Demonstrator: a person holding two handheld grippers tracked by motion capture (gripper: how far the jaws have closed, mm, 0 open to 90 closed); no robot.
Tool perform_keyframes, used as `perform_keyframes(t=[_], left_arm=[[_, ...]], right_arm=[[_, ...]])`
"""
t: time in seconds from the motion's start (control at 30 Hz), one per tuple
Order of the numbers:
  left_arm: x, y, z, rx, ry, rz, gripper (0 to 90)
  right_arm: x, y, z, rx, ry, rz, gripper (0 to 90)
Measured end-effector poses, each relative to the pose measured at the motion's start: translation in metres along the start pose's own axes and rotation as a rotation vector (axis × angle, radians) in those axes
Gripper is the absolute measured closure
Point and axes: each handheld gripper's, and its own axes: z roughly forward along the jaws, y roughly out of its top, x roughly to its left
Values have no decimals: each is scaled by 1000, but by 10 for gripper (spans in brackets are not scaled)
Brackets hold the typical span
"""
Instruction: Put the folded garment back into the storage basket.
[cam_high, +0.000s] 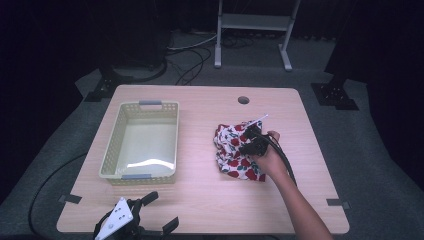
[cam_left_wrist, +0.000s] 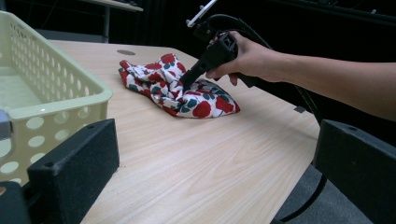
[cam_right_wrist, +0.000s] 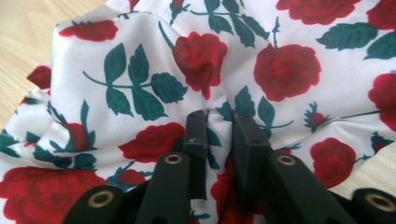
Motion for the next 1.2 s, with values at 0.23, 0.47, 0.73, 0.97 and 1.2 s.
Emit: perform_keyframes(t=[0.23, 0.47, 0.73, 0.97, 1.2], left_arm=[[1, 0, -1, -2, 3, -4, 0], [3, 0, -1, -5, 0, -11, 0], [5, 0, -2, -8, 4, -15, 0], [5, 0, -2, -7, 3, -14, 0], [7, 1, -4, -10, 8, -23, 0]], right_arm=[[0, -4, 0, -32, -1, 18, 809], [-14, -16, -2, -106, 104, 197, 819], [-23, -24, -12, -169, 233, 305, 822], [-26, -29, -20, -190, 286, 350, 821], [-26, -30, -42, -293, 374, 381, 821]])
